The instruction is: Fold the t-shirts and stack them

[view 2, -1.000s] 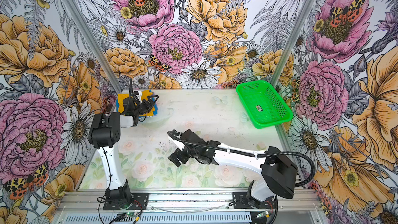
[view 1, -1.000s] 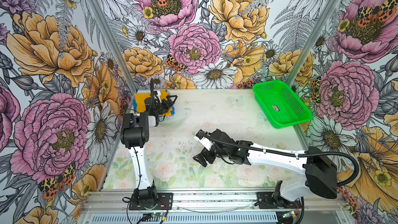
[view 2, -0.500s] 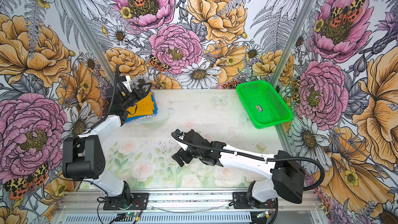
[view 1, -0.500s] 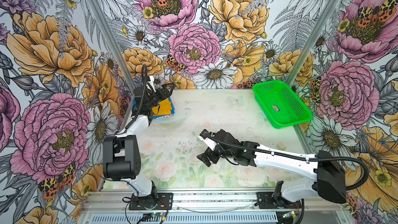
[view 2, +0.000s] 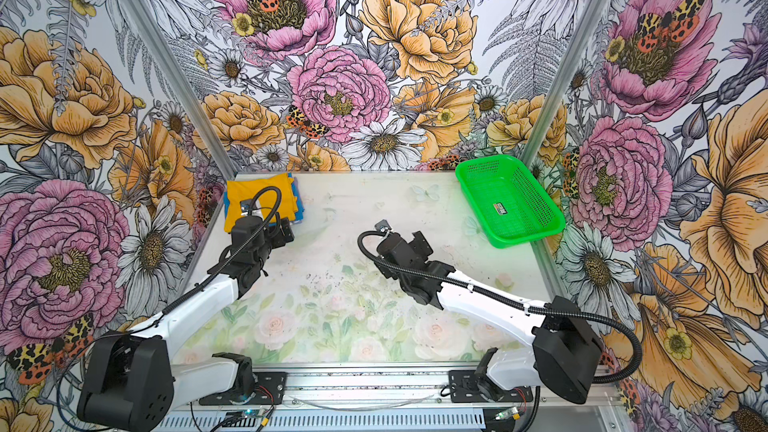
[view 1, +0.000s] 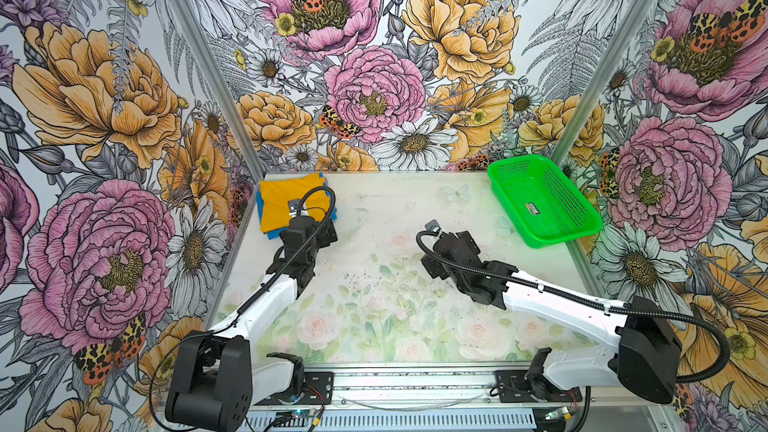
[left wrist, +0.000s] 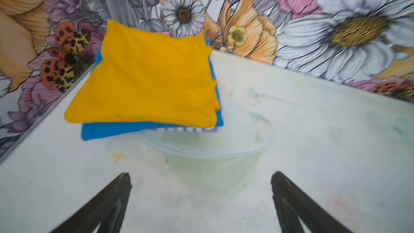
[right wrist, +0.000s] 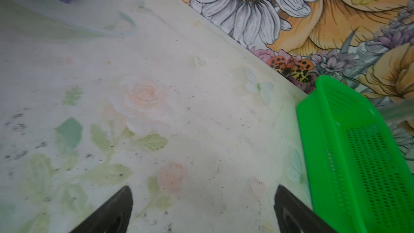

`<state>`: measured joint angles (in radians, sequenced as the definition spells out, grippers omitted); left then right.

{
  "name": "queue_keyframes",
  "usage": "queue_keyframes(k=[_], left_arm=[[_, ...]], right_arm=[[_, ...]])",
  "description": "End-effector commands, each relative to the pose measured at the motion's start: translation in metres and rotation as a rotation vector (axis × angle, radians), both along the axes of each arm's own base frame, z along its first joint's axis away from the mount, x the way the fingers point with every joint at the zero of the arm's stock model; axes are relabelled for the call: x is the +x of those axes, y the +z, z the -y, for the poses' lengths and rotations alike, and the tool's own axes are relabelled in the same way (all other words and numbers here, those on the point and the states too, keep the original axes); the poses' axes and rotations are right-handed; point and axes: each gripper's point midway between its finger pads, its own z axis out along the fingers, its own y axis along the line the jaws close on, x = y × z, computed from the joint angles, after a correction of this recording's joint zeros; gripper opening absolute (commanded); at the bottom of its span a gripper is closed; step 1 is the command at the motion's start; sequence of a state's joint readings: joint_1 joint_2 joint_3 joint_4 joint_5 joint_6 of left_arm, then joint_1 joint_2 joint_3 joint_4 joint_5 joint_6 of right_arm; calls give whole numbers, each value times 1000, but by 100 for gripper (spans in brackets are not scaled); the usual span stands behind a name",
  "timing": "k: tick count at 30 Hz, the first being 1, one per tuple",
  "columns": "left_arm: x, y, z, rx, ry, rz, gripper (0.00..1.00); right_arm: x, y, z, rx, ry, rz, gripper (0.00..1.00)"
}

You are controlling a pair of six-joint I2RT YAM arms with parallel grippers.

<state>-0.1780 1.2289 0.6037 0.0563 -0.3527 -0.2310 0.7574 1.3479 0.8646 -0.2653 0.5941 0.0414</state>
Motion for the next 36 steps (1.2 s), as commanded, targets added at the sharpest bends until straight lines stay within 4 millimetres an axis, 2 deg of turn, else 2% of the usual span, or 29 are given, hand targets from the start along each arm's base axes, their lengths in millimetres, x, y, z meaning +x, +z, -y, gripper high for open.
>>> queue_keyframes(k=[1, 5, 8, 11, 14, 16, 20, 24, 28, 36], left_arm=[[14, 27, -28, 87, 116, 108, 99], [27, 17, -31, 121, 76, 153, 99], [34, -3, -40, 119, 48, 100, 99], [35, -11, -46, 104, 23, 151, 99], [31, -9, -48, 77, 4, 169, 99], [31, -6, -44, 81, -21, 193, 99], [24, -2, -37, 100, -74, 257, 99], [21, -14, -30, 100, -126, 368, 99], [26, -19, -41, 100, -52, 305, 99], [24, -17, -32, 171, -34, 302, 99]], right_arm=[[30, -2, 56, -49, -164, 63, 99], [52, -21, 99, -53, -233, 177, 100], [63, -34, 128, -66, -278, 208, 99], [71, -48, 149, 1, -305, 198, 99], [79, -51, 165, 39, -347, 194, 100], [82, -47, 172, 40, -358, 228, 100], [87, -51, 186, 125, -384, 177, 100], [87, -42, 193, 298, -372, 253, 99], [85, -47, 201, 367, -365, 258, 99], [68, -50, 198, 430, -302, 341, 99]])
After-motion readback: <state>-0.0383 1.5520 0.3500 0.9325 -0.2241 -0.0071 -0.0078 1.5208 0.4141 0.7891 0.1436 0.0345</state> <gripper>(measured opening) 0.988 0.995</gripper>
